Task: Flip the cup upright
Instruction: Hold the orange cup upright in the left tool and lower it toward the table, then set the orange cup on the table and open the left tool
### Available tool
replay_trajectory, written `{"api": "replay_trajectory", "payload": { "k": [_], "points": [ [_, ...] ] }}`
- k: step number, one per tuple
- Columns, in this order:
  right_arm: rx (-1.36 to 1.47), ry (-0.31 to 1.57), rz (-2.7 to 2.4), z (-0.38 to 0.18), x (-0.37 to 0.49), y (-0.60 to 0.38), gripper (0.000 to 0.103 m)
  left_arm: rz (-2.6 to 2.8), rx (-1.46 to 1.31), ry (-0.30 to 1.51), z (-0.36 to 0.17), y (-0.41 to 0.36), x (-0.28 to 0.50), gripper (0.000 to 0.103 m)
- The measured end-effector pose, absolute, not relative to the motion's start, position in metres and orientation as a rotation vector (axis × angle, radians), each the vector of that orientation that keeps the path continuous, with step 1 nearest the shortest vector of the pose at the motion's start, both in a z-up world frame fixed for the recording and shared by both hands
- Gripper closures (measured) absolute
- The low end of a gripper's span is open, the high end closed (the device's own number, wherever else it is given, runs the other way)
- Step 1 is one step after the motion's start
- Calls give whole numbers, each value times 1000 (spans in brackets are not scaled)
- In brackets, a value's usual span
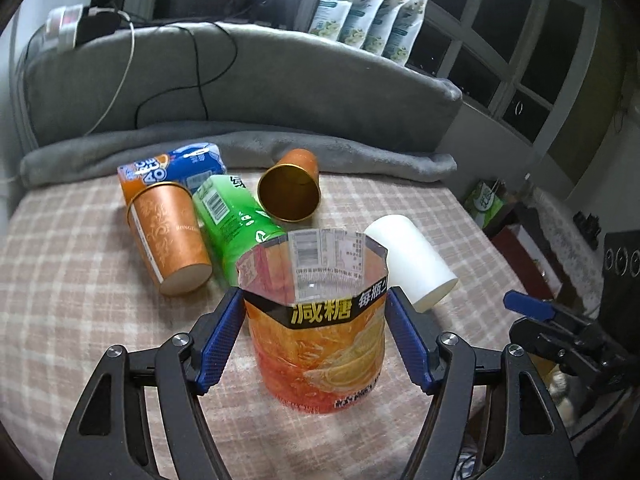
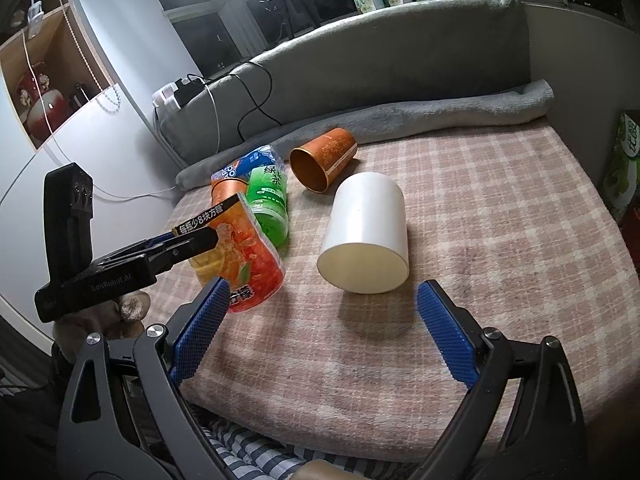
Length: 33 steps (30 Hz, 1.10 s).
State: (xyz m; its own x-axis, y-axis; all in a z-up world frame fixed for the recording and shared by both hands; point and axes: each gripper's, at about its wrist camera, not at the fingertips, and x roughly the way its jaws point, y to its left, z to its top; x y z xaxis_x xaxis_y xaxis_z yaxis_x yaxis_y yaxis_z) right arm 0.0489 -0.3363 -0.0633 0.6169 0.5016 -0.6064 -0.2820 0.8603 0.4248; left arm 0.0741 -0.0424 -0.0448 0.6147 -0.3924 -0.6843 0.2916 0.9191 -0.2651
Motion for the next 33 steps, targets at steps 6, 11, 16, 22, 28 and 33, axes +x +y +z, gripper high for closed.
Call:
{"api": "replay_trajectory", "payload": {
  "k": [6,11,16,22,28,33],
  "points": [
    [307,780,448,-63,49,-341,7,-385,-78,794,-44,-49,71,32],
    [305,775,441,-61,48,-343,7,-385,-59,809,-51,-55,72,32],
    [311,777,437,-62,49,-345,7,-387,-32,799,-51,-61,69,32],
    [310,776,435,-62,49,-345,7,-394,-28,805,-52,-64,67,32],
    [314,773,434,-62,49,-346,7,-399,-25,810,-52,-66,63,32],
    [317,767,434,-62,47,-347,7,-408,-9,807,-52,-69,58,30]
  ]
}}
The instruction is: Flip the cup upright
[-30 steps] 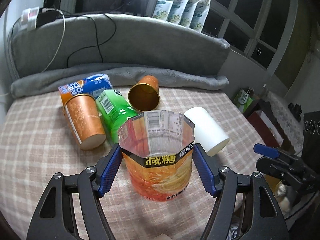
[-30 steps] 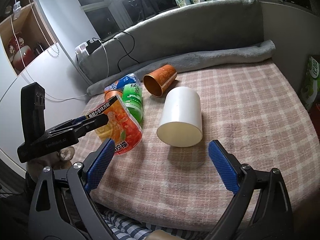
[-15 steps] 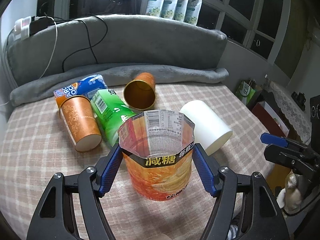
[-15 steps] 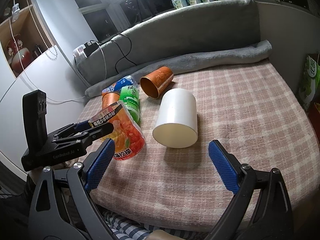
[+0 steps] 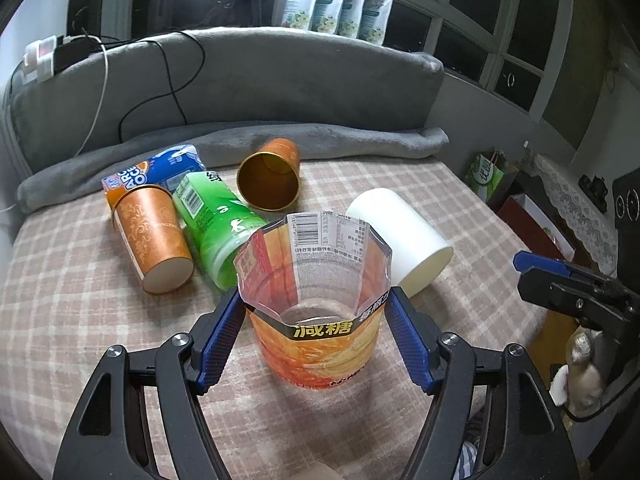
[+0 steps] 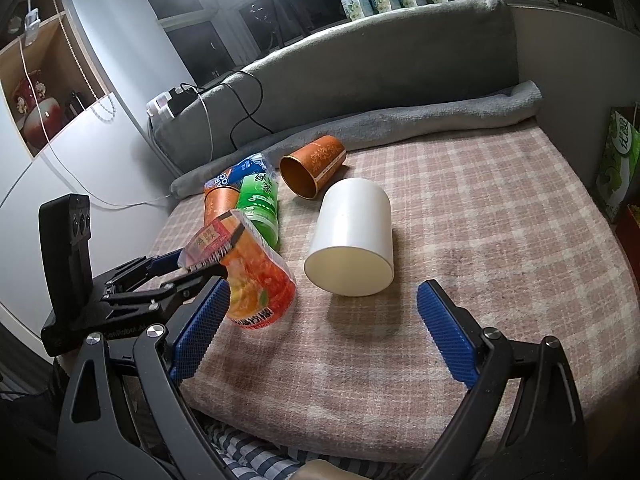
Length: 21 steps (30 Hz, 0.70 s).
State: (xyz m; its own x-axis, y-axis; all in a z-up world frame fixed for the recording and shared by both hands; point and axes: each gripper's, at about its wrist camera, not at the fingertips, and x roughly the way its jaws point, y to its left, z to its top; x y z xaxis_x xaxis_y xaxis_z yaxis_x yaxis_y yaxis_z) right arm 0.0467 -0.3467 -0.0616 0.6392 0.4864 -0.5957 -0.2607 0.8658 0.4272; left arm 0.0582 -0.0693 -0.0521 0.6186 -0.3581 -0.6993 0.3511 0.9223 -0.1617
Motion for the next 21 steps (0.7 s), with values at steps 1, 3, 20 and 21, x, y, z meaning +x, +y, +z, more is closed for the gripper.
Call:
{"api": "replay_trajectory", "payload": {
  "k": [1,3,20,21],
  "points": [
    [317,766,435,-61,46,-347,7,-413,-8,809,-52,-70,57,28],
    [317,762,437,-61,46,-347,6,-424,-9,813,-53,-71,55,27],
    [257,664,415,-46,35,-338,7,-419,-11,789,-53,-62,25,24],
    [245,653,407,-45,34,-336,7,-414,-15,784,-52,-60,23,24]
  ]
}}
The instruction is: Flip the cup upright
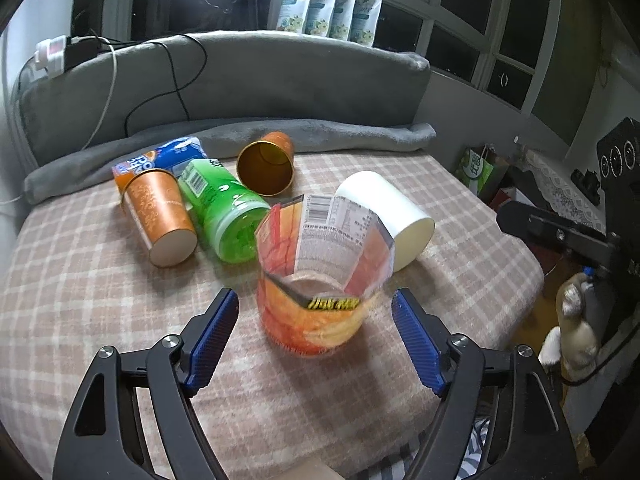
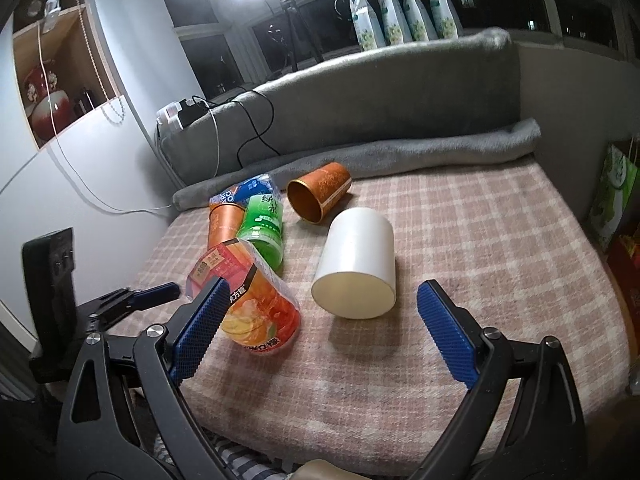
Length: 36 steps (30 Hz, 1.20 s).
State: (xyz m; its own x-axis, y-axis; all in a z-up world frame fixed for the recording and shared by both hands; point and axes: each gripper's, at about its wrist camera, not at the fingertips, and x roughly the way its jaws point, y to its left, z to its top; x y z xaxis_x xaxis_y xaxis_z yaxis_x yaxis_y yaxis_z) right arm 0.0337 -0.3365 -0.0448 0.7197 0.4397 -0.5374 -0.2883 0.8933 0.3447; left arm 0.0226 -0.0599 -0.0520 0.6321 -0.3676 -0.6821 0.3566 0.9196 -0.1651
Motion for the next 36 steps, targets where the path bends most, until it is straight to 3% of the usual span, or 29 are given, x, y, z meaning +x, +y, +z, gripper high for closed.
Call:
{"api": "replay_trajectory", "payload": {
  "k": [6,18,36],
  "points": [
    [179,575,362,-34,22,-330,6,-345,-49,703,-37,-41,6,24],
    [96,407,190,-13,-3,-324,1,-69,-74,370,7,-11,-39,22],
    [56,284,38,9,-19,-324,0,-17,-74,261,30,-2,-60,22]
  ]
}}
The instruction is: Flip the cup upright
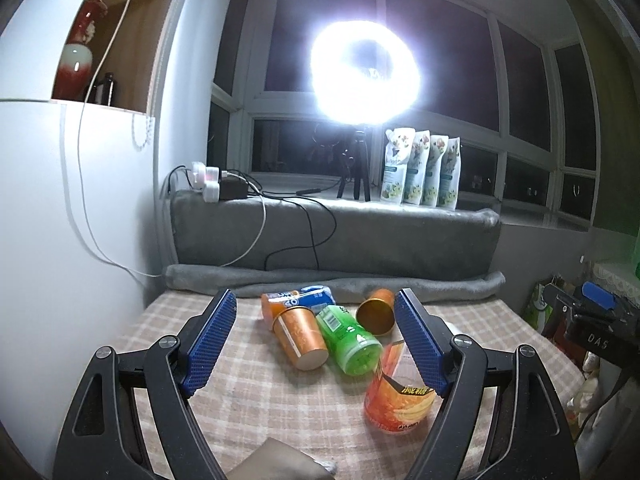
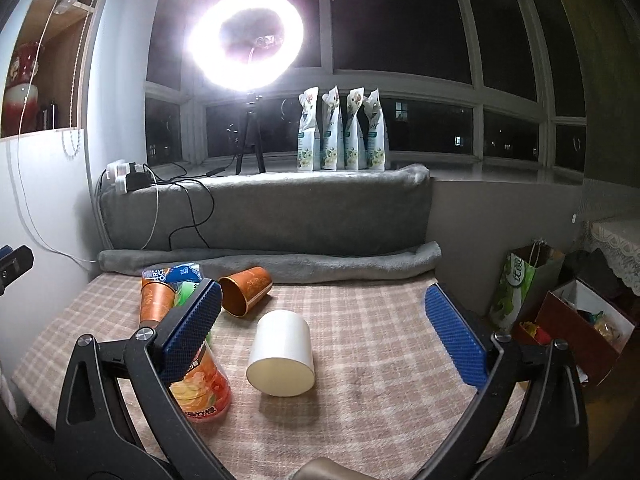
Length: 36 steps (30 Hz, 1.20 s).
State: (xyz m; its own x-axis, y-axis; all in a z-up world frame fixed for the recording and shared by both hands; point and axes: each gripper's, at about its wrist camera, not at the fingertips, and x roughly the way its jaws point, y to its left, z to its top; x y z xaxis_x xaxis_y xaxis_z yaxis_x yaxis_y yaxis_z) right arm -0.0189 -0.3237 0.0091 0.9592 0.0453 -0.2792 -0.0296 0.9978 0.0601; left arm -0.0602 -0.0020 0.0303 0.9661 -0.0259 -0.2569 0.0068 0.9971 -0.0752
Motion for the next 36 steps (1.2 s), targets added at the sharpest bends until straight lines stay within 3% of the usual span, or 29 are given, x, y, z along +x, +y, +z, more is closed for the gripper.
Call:
{"api": "replay_trajectory", "payload": {
  "k": [36],
  "points": [
    [36,262,21,10,-21,-321,0,-26,-82,296,25,-2,-56,22]
  ]
}}
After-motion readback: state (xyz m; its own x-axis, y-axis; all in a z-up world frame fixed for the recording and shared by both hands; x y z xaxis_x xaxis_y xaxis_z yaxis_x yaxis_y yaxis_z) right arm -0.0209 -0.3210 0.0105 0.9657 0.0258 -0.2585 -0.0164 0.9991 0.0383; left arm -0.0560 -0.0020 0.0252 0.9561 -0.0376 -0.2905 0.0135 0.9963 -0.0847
